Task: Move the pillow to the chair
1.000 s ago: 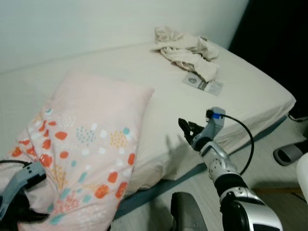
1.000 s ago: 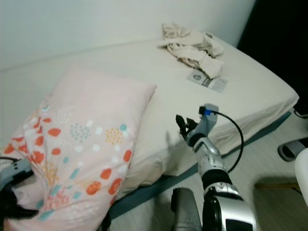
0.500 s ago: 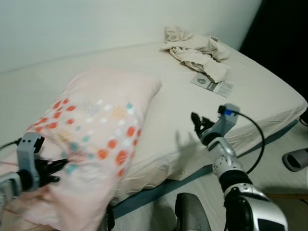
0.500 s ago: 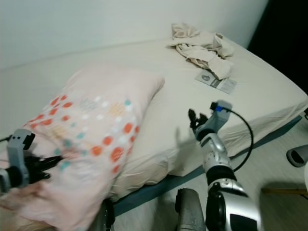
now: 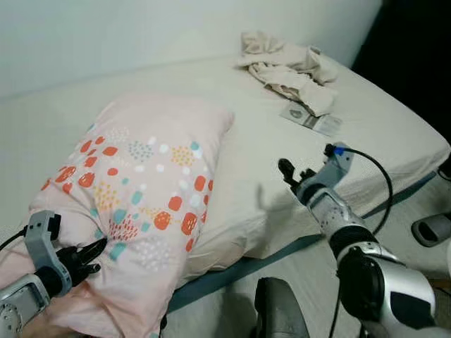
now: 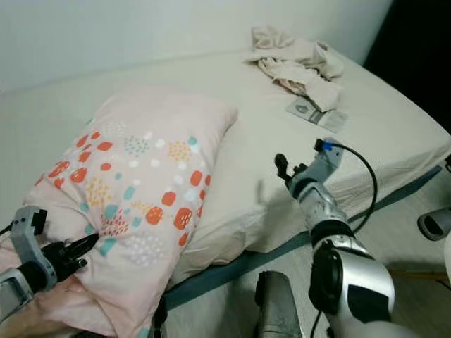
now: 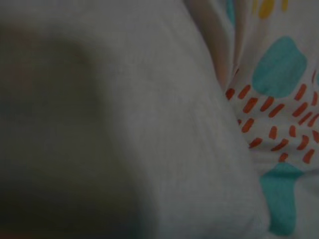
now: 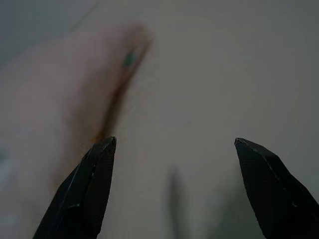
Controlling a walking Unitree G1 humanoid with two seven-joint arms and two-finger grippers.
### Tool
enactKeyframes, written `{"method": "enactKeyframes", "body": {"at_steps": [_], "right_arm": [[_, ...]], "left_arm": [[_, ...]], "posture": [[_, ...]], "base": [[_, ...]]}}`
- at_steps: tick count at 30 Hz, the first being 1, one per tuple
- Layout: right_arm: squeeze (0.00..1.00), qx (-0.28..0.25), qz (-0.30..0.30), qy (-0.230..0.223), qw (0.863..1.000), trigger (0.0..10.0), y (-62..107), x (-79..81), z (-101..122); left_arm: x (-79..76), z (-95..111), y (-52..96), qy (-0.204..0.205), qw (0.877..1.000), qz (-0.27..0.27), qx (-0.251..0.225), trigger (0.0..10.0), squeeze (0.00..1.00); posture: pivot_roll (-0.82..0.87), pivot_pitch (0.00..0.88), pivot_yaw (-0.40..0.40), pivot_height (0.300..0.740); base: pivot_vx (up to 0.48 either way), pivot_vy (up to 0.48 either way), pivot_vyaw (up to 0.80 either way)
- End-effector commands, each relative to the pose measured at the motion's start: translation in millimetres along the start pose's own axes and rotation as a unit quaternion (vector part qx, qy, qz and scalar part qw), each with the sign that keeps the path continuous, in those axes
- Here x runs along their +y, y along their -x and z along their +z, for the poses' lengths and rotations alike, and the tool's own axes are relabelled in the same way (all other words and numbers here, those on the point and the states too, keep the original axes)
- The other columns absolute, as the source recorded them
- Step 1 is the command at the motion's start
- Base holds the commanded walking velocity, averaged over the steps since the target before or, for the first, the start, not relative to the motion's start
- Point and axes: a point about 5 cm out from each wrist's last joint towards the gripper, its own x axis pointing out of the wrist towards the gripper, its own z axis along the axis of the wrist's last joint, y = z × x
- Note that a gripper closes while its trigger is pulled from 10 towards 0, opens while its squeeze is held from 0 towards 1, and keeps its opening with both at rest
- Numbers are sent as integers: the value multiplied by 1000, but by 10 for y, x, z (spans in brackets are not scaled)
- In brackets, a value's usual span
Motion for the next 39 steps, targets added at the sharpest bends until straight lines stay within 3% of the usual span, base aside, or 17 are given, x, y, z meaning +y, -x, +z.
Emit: {"method": "enactKeyframes", "body": {"at_steps": [1,2,3,4,5,11,12,13,19,20,22,23,26,28,31,35,39], "right_arm": [[1000,45,50,-3,998,10000,-37,179,-185],[1000,104,122,34,987,10000,-59,445,-422],[1000,135,147,54,978,10000,-46,549,-583],[1000,135,147,54,978,10000,-46,549,-583],[1000,165,168,59,970,10000,-21,673,-789],[1000,186,173,8,967,10000,14,789,-984],[725,191,177,-13,965,10000,22,833,-1027],[0,195,182,-32,963,10000,27,900,-1070],[0,199,191,-42,960,10000,32,1078,-1158],[0,196,197,-51,959,3725,27,1123,-1149],[0,194,202,-58,958,3725,24,1152,-1142],[0,182,206,-59,960,0,4,1195,-1095],[0,161,190,-38,968,0,-32,1186,-1018],[0,127,150,8,980,0,-80,1135,-909],[0,111,129,30,985,0,-98,1127,-868],[0,85,100,48,990,0,-108,1187,-865],[0,75,80,54,993,0,-65,1367,-1017]], "left_arm": [[-91,-32,-17,-10,1000,-5,-4,0,0],[-180,-32,-33,2,1000,-19,-14,0,0],[-222,-46,-53,7,1000,-22,-17,0,0],[-222,-46,-53,7,1000,-22,-17,0,0],[-284,-58,-80,8,999,-25,-23,0,0],[-387,-41,-78,14,999,-30,-41,0,0],[-417,-33,-70,17,998,-33,-46,0,0],[-438,-38,-60,15,998,-33,-47,0,0],[-447,-53,-34,17,998,-26,-49,0,0],[-443,-50,-30,17,998,-24,-50,0,0],[-444,-48,-27,17,998,-22,-51,0,0],[-437,-40,-22,17,998,-17,-54,0,0],[-422,-29,-18,18,998,-11,-56,0,0],[-412,-7,-26,18,998,-5,-61,0,0],[-408,5,-40,20,998,-2,-65,0,0],[-410,16,-77,22,997,0,-67,0,0],[-423,35,-126,21,997,1,-70,0,0]], "posture": [[38,255,-87,590],[39,264,-93,590],[39,264,-93,590],[39,264,-93,590],[46,272,-100,590],[56,286,-105,590],[59,290,-105,590],[61,294,-105,590],[67,301,-106,590],[67,300,-107,590],[67,300,-107,590],[69,296,-108,590],[65,294,-108,590],[60,290,-106,590],[50,285,-105,590],[45,283,-103,590],[40,282,-100,590]], "base": [[0,0,0],[0,0,0],[0,0,0],[0,0,0],[0,0,0],[0,0,0],[0,0,0],[0,0,0],[0,0,0],[0,0,0],[0,0,0],[0,0,0],[0,0,0],[0,0,0],[0,0,0],[0,0,0],[0,0,0]]}}
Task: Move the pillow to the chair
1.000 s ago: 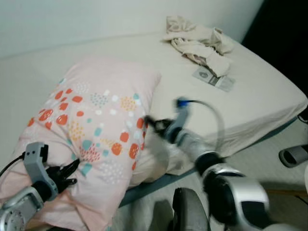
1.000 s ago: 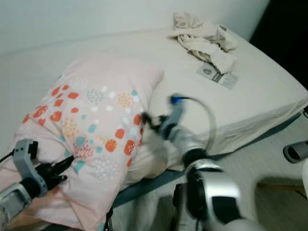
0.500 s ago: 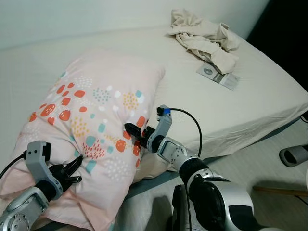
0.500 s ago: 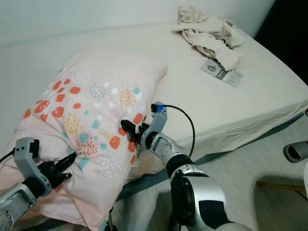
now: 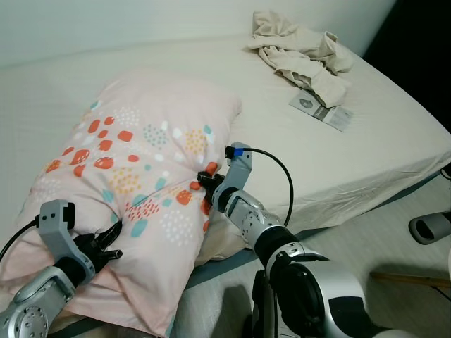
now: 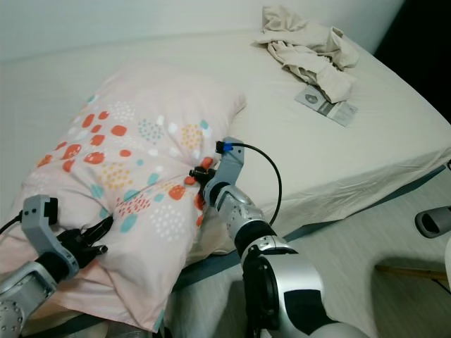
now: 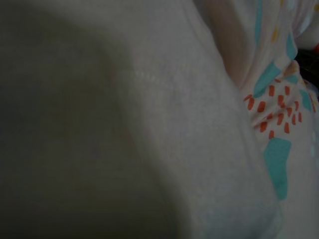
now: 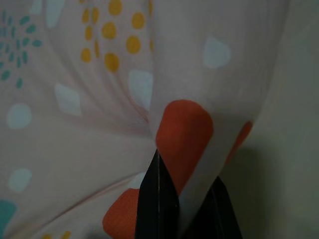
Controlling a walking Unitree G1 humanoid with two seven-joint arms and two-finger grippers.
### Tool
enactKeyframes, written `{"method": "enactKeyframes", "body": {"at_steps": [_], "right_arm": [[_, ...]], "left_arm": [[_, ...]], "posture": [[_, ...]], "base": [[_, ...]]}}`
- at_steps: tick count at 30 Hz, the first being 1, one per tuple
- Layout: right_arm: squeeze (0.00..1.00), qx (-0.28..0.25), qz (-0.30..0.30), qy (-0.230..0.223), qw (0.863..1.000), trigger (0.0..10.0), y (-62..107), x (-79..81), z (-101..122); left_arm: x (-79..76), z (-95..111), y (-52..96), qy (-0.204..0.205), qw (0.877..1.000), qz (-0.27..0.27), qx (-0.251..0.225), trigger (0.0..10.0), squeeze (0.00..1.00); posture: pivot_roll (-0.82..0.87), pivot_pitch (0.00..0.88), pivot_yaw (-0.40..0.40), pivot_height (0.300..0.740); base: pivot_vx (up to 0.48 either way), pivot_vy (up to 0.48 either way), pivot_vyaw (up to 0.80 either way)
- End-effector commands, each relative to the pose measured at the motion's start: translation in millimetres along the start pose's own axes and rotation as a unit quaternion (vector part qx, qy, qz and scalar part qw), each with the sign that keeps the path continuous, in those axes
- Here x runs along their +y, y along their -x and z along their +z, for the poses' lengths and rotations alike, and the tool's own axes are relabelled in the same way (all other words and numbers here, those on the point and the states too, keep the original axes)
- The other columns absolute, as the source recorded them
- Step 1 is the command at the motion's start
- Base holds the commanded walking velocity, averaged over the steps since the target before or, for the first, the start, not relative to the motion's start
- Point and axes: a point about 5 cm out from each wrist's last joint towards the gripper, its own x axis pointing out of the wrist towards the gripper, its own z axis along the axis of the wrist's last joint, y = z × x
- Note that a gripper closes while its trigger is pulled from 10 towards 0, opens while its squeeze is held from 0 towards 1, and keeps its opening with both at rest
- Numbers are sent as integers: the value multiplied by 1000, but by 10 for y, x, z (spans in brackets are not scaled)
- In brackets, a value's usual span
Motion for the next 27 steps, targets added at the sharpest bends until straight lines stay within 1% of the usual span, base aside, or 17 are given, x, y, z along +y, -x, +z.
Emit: {"method": "enactKeyframes", "body": {"at_steps": [1,2,7,8,9,10,13,15,16,17,18,20,21,24,25,26,27], "right_arm": [[0,-7,-4,-4,1000,0,-5,272,-187],[0,-7,-4,-4,1000,0,-5,272,-187],[0,-17,32,10,999,0,24,944,-366],[0,-17,32,10,999,0,24,944,-366],[0,-22,56,9,998,0,49,1210,-367],[0,-25,72,8,997,0,66,1342,-356],[0,-27,80,8,996,0,78,1423,-349],[0,-30,142,2,989,0,148,1733,-333],[0,-31,169,-1,985,0,180,1842,-330],[0,-31,169,-1,985,0,180,1842,-330],[0,-34,199,5,979,0,217,1930,-333],[0,-42,215,17,976,0,229,1919,-338],[0,-46,214,31,975,0,218,1830,-355],[0,-31,142,55,988,0,124,1240,-449],[0,-31,142,55,988,0,124,1240,-449],[0,-23,111,62,992,0,104,977,-471],[0,-23,111,62,992,0,104,977,-471]], "left_arm": [[25,-42,-19,2,1000,10,5,0,0],[25,-42,-19,2,1000,10,5,0,0],[21,31,-52,-3,1000,9,-4,0,0],[21,31,-52,-3,1000,9,-4,0,0],[45,59,-46,-7,1000,14,-8,0,0],[63,77,-39,-9,1000,18,-11,0,0],[73,87,-36,-10,1000,20,-12,0,0],[129,123,-13,-15,999,31,-18,0,0],[150,135,-4,-17,999,35,-19,0,0],[150,135,-4,-17,999,35,-19,0,0],[173,143,7,-21,999,39,-19,0,0],[184,144,12,-26,999,40,-18,0,0],[187,140,13,-28,999,41,-17,0,0],[172,128,3,-33,999,37,-13,0,0],[172,128,3,-33,999,37,-13,0,0],[160,117,-10,-34,999,33,-10,0,0],[160,117,-10,-34,999,33,-10,0,0]], "posture": [[40,282,-100,590],[40,282,-100,590],[32,278,-100,590],[32,278,-100,590],[32,276,-102,590],[32,276,-103,590],[32,276,-105,590],[31,274,-112,590],[31,274,-112,590],[31,274,-112,590],[31,272,-116,590],[32,269,-119,590],[33,267,-119,590],[25,263,-115,590],[25,263,-115,590],[19,263,-112,590],[19,263,-112,590]], "base": [[0,0,0],[0,0,0],[0,0,0],[0,0,0],[0,0,0],[0,0,0],[0,0,0],[0,0,0],[0,0,0],[0,0,0],[0,0,0],[0,0,0],[0,0,0],[0,0,0],[0,0,0],[0,0,0],[0,0,0]]}}
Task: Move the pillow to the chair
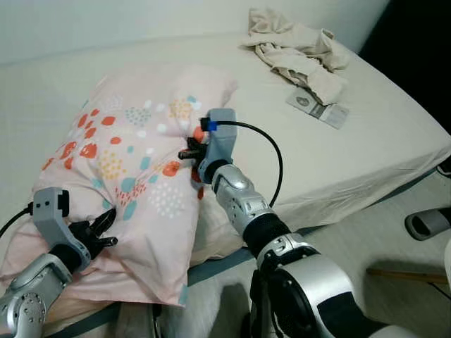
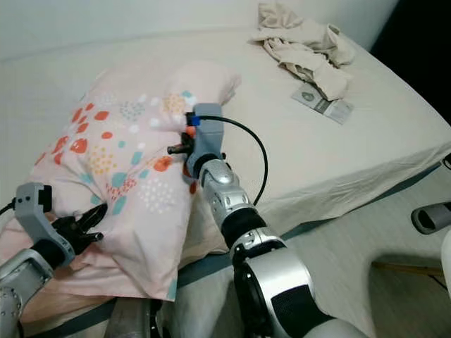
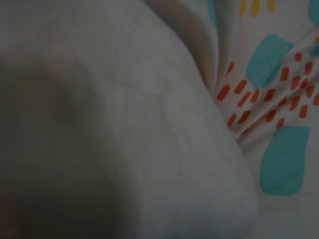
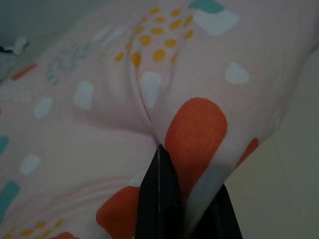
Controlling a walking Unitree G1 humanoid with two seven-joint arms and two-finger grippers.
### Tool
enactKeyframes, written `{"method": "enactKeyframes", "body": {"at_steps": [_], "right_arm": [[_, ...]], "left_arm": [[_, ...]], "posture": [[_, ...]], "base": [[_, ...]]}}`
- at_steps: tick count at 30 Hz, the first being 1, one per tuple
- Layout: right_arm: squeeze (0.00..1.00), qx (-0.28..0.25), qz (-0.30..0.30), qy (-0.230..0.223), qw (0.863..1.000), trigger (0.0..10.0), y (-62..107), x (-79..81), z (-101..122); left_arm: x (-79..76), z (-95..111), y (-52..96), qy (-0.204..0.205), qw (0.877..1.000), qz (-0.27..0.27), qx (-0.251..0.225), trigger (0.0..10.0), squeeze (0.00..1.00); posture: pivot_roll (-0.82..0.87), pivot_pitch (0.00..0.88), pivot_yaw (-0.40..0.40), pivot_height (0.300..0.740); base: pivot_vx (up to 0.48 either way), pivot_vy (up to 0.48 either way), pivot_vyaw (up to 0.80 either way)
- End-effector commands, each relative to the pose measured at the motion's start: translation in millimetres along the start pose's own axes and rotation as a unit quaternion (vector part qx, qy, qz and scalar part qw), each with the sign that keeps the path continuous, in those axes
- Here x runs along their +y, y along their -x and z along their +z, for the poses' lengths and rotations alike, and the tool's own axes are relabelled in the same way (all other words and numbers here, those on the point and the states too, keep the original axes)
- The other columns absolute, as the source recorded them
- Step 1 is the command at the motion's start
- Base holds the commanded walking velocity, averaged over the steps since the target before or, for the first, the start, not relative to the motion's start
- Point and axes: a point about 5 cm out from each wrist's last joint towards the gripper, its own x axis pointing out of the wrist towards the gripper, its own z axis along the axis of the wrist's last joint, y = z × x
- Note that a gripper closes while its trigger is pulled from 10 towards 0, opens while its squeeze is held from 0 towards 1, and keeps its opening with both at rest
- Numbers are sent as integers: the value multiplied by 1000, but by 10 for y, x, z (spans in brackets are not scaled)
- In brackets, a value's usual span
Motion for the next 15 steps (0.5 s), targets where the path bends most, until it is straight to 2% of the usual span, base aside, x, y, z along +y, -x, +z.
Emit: {"method": "enactKeyframes", "body": {"at_steps": [1,2,4,6,7,8,11,12,13,14,15], "right_arm": [[0,62,37,-100,992,0,194,577,-599],[0,66,21,-95,993,0,232,385,-648],[0,67,9,-86,994,0,296,180,-679],[0,63,4,-69,996,0,375,33,-686],[0,63,4,-69,996,0,375,33,-686],[0,59,4,-53,997,0,426,-39,-684],[0,43,-34,-5,998,0,608,-349,-660],[0,43,-63,-4,997,0,699,-496,-662],[0,43,-63,-4,997,0,699,-496,-662],[0,43,-98,2,994,0,835,-676,-669],[0,43,-98,2,994,0,835,-676,-669]], "left_arm": [[59,-54,23,-8,1000,13,14,0,0],[45,-68,8,-11,1000,8,18,0,0],[29,-80,-16,-14,1000,3,21,0,0],[14,-74,-40,-16,1000,-1,22,0,0],[14,-74,-40,-16,1000,-1,22,0,0],[7,-70,-52,-19,1000,-3,22,0,0],[-8,-46,-79,-25,999,-8,21,0,0],[-10,-40,-83,-26,999,-9,20,0,0],[-10,-40,-83,-26,999,-9,20,0,0],[-11,-37,-83,-27,999,-10,20,0,0],[-11,-37,-83,-27,999,-10,20,0,0]], "posture": [[16,262,-109,590],[13,261,-103,590],[11,260,-100,590],[12,258,-97,590],[12,258,-97,590],[15,257,-96,590],[15,252,-93,590],[13,250,-92,590],[13,250,-92,590],[12,247,-89,590],[12,247,-89,590]], "base": [[0,0,0],[0,0,0],[0,0,0],[0,0,0],[0,0,0],[0,0,0],[0,0,0],[0,0,0],[0,0,0],[0,0,0],[0,0,0]]}}
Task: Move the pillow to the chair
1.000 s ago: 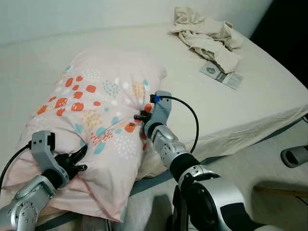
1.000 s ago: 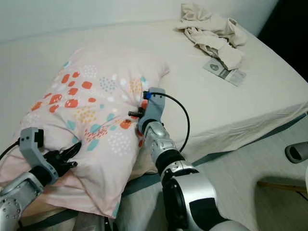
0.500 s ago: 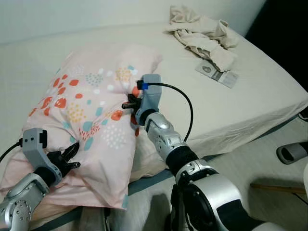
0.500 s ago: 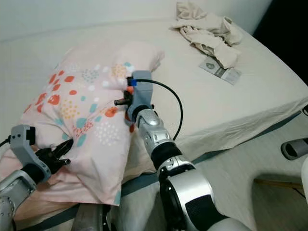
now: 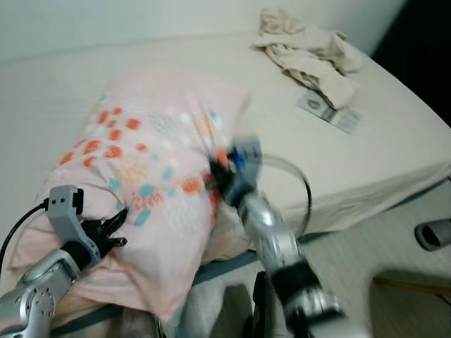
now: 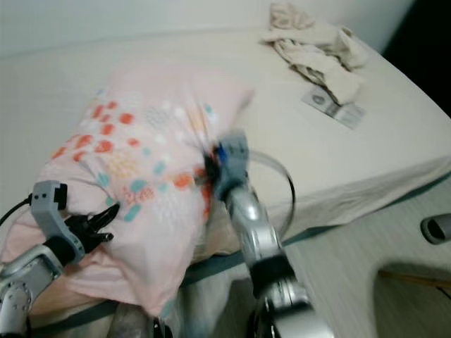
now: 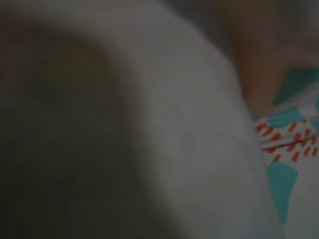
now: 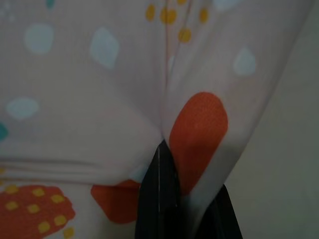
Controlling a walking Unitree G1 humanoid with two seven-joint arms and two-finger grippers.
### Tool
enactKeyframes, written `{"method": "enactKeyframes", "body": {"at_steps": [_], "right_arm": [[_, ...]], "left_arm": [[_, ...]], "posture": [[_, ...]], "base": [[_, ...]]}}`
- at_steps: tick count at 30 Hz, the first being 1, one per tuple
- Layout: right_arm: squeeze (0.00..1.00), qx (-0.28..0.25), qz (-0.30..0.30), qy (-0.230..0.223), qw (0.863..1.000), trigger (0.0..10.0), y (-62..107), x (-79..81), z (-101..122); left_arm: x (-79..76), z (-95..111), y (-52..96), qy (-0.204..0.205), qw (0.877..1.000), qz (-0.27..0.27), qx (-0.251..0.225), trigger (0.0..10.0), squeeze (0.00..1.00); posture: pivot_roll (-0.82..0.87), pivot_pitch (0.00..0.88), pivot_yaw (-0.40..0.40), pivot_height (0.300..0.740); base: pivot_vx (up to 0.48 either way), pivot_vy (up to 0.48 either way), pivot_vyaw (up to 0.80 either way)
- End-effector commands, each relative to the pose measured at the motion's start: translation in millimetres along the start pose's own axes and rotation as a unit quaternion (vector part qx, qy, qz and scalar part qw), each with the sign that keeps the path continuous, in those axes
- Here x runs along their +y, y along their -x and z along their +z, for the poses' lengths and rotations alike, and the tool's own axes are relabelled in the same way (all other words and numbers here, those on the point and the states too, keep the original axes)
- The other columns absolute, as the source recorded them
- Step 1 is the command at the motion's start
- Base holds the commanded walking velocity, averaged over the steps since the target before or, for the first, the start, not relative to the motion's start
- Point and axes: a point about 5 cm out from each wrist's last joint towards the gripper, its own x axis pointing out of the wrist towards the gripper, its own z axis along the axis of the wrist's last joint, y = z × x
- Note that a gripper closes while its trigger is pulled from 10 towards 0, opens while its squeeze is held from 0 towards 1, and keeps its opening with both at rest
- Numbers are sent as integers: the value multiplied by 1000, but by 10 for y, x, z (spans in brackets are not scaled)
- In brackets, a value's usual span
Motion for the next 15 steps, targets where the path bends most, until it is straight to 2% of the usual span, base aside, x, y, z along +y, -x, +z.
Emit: {"method": "enactKeyframes", "body": {"at_steps": [1,5,8,11,15], "right_arm": [[0,1,-58,-2,998,0,113,-244,4],[0,12,-80,10,997,0,292,-362,-51],[0,15,-88,15,996,0,370,-378,-49],[0,14,-94,11,995,0,389,-365,-13],[0,-10,-120,20,993,0,360,-297,191]], "left_arm": [[55,33,27,-13,1000,13,-5,0,0],[64,25,25,-14,1000,13,-3,0,0],[60,21,9,-15,1000,11,-2,0,0],[55,18,-10,-16,1000,9,-1,0,0],[54,16,-27,-18,1000,9,0,0,0]], "posture": [[12,247,-89,590],[5,244,-86,590],[-1,243,-81,590],[-1,242,-79,590],[1,241,-82,590]], "base": [[0,0,0],[0,0,0],[0,0,0],[0,0,0],[0,0,0]]}}
